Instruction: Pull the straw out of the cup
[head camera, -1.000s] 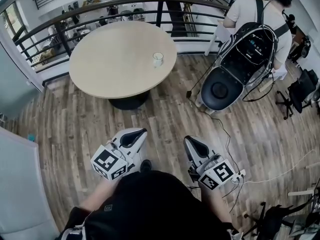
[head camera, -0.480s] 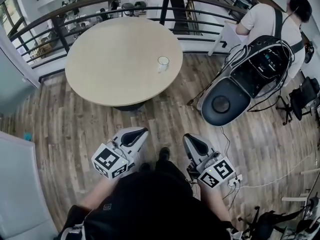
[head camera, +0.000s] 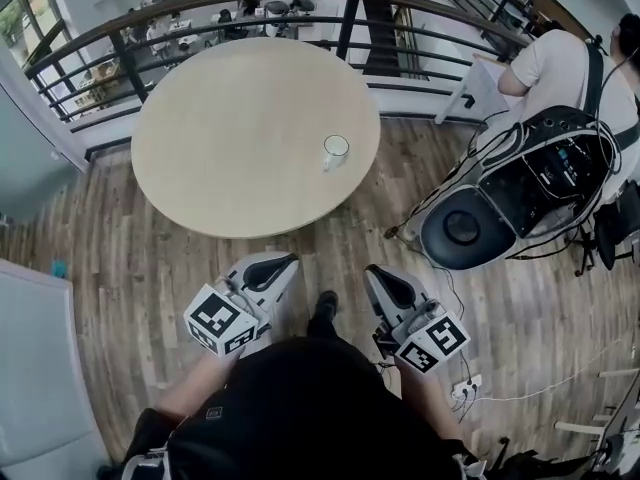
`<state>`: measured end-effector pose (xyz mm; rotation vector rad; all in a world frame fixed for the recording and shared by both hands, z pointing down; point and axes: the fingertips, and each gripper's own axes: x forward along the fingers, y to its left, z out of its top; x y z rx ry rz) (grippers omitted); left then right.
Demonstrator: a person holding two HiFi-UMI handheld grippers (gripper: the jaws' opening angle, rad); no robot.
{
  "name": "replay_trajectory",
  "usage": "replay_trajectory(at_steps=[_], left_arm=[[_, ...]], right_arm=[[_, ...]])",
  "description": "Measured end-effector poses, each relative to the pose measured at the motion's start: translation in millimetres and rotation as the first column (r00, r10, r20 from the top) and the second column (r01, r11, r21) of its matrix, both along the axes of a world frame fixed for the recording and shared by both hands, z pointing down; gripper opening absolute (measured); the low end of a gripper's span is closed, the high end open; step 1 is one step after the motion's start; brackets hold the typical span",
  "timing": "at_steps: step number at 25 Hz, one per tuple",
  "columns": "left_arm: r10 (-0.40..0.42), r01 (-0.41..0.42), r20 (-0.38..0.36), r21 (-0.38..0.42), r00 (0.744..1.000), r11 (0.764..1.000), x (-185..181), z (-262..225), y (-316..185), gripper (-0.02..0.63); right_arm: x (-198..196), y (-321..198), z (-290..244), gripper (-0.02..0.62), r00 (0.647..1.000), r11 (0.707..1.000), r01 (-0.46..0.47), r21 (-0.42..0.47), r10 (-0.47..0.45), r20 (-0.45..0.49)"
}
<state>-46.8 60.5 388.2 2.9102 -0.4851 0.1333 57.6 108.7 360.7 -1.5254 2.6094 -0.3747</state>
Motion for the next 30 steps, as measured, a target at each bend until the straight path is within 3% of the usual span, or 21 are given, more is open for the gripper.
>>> replay_trajectory(at_steps=[10, 14, 23, 30], left_arm=[[-0.074, 0.075, 0.03, -0.013, 0.997, 0.997, 86.2, -2.5, -82.2, 0.009], [-0.105, 0.106, 0.038, -0.018, 0.994, 0.994, 108.2, -3.6, -108.9, 0.009], [-0.116, 0.119, 0.077, -0.039, 0.99, 0.992, 117.1, 24.6, -176.2, 0.011], [-0.113, 0.114, 0.028, -0.023, 0.993, 0.993, 108.5, 27.0, -230.4, 0.011]], right_arm=[[78.1, -84.3, 3.5, 0.025, 0.994, 0.994, 0.104, -0.021, -0.103, 0.033], [85.6, -104.8, 7.2, 0.025, 0.982, 0.983, 0.182, -0.023, -0.18, 0.054], [74.1, -181.9, 30.7, 0.025, 0.965, 0.965, 0.256, -0.053, -0.252, 0.074], [64.8, -241.7, 30.7, 0.025, 0.966, 0.966, 0.253, -0.049, -0.25, 0.07]])
